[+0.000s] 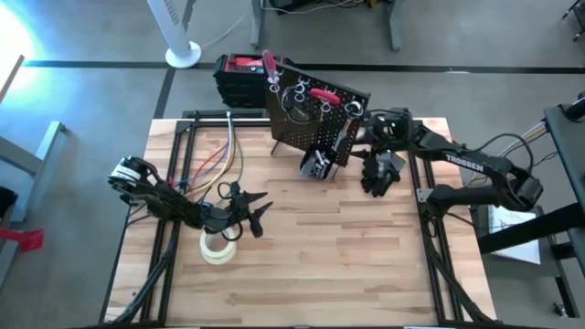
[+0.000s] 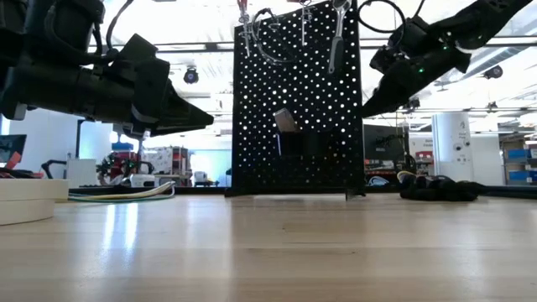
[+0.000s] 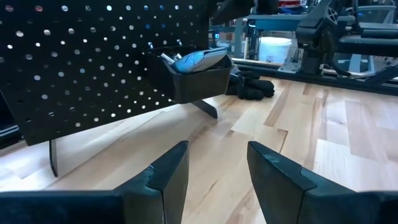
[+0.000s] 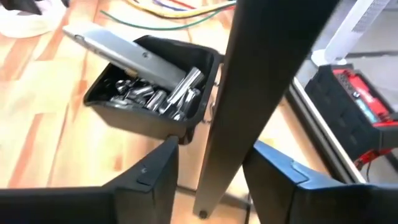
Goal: Hang tools onto peg board
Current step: Put the cutter into the black bin on the peg board, then put the socket into the black bin on the peg board
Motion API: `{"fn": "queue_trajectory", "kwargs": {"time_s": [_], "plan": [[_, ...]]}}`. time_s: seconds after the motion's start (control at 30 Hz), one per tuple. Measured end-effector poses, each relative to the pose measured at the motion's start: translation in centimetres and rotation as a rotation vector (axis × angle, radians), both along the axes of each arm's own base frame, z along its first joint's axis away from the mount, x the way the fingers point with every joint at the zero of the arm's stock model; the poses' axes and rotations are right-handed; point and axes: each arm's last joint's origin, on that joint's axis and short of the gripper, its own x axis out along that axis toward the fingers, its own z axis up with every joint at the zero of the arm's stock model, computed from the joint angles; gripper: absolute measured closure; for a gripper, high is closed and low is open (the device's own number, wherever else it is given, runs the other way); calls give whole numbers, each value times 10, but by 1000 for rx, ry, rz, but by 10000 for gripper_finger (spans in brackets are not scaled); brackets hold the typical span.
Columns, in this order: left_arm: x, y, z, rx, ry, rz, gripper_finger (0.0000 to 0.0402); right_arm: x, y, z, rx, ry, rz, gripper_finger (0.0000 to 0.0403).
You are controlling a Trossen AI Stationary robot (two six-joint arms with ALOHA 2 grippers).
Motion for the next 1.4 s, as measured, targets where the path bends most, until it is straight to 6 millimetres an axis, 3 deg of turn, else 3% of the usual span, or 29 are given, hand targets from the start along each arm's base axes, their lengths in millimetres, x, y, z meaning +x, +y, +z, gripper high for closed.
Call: {"fn": "queue_trajectory", "kwargs": {"time_s": [0.23, 0.43, 0.67, 0.87, 1.1, 1.23, 1.4], "plan": [[0, 0, 0, 1, 0, 2, 248, -13, 12, 9, 18, 18, -20, 208], [0, 0, 0, 2, 1, 2, 248, -23, 19, 23, -25, -28, -86, 200], [0, 1, 0, 2, 1, 6, 248, -38, 10, 31, -118, 0, -575, 204], [1, 4, 0, 2, 0, 18, 248, -40, -19, 6, 76, -5, -633, 225], [1, 4, 0, -1, -4, 18, 248, -43, -70, -50, 423, -45, -615, 261], [1, 4, 0, -1, -5, 19, 248, -35, -85, -81, 479, 0, -610, 274], [1, 5, 0, 8, -1, 55, 248, -25, -101, -106, 491, 51, -609, 270]]}}
